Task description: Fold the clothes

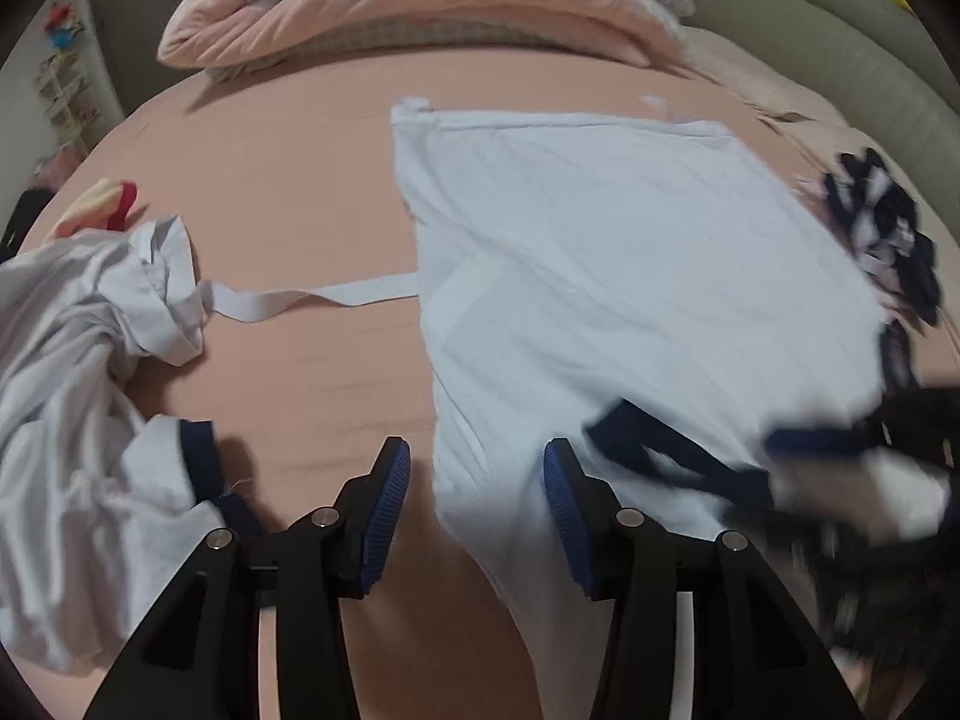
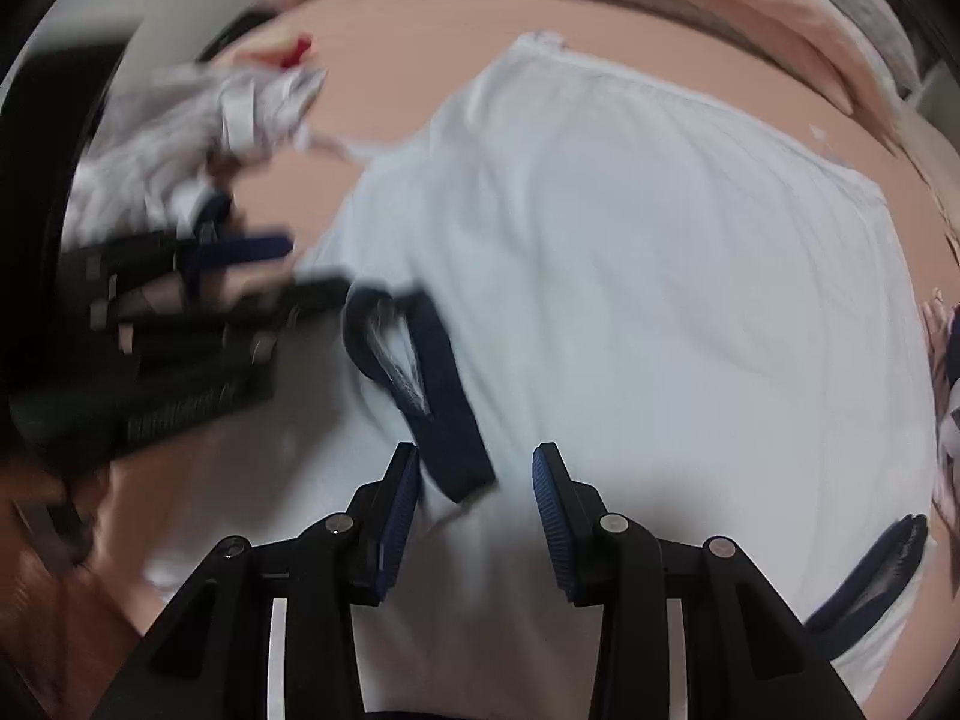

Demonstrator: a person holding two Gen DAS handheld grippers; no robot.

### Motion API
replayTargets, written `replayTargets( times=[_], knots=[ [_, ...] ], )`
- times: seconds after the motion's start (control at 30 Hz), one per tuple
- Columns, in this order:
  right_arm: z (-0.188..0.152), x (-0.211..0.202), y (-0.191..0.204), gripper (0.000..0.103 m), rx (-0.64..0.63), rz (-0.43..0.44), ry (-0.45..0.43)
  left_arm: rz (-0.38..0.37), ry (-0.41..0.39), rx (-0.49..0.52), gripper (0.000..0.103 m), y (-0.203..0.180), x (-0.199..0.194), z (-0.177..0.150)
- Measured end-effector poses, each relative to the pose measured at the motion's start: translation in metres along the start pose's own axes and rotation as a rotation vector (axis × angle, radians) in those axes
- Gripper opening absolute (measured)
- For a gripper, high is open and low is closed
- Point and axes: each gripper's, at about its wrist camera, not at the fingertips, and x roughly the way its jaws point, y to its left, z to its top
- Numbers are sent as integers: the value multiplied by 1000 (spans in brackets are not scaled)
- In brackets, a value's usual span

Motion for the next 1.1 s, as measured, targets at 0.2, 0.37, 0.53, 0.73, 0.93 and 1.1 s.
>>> replayTargets(
  times=[0.2, 0.37, 0.53, 0.73, 0.93, 1.1],
  knots=[
    [24, 29, 24, 38, -125, 38, 24, -41, 3, -17, 43, 10, 2, -30],
    [32, 30, -9, 35, 31, 28, -8, -53, 12, -66, 44, 24, -1, -42],
    [32, 13, -3, 38, 51, 22, -74, -68, -81, -118, 43, 27, -14, -45],
    [24, 34, 7, 38, 13, -45, -38, -68, -10, 2, 44, 0, -8, -51],
    [24, 1, -9, 38, 137, -72, -157, -128, -19, -84, 44, 13, -17, -53],
    [21, 17, 23, 38, -45, -51, -63, -108, 8, -60, 44, 7, -11, -55]
  ],
)
